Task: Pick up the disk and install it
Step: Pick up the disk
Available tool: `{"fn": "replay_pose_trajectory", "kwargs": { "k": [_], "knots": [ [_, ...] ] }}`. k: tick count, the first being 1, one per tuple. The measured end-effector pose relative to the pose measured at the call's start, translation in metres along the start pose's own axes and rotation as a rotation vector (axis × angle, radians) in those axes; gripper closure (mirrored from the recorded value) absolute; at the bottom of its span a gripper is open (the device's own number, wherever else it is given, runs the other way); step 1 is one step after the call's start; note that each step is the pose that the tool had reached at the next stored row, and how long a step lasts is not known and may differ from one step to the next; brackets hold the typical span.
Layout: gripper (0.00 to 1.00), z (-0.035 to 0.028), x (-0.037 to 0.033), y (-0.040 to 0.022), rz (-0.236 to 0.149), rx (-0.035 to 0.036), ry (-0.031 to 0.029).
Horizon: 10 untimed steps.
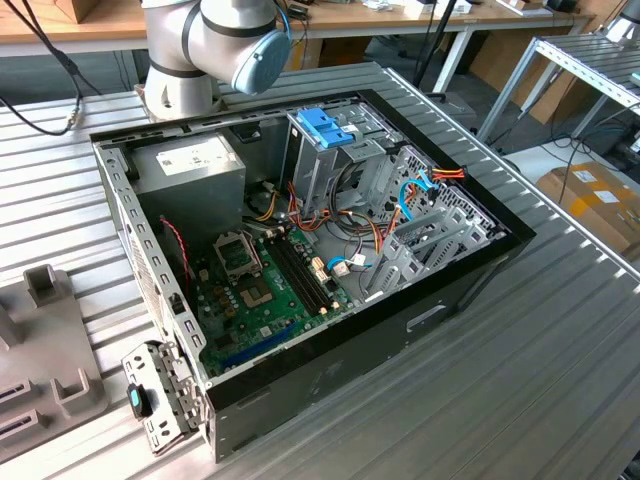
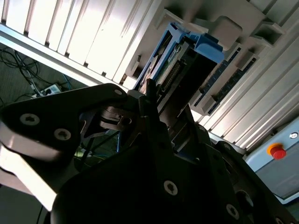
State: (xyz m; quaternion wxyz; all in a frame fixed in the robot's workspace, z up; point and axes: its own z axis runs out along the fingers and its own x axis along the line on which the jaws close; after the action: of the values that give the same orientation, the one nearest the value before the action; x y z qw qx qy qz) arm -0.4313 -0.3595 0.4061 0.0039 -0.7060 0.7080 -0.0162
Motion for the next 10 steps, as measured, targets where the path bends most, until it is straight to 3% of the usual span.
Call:
{"fn": "replay_pose_trajectory", "kwargs": {
  "k": [3,10],
  "knots": [
    [0.65,-0.0003,0.0000,0.0000,0.000,0.0000,0.0000],
    [0.65,-0.0078,0.0001,-0.0002,0.000,0.0000,0.0000]
  ]
}}
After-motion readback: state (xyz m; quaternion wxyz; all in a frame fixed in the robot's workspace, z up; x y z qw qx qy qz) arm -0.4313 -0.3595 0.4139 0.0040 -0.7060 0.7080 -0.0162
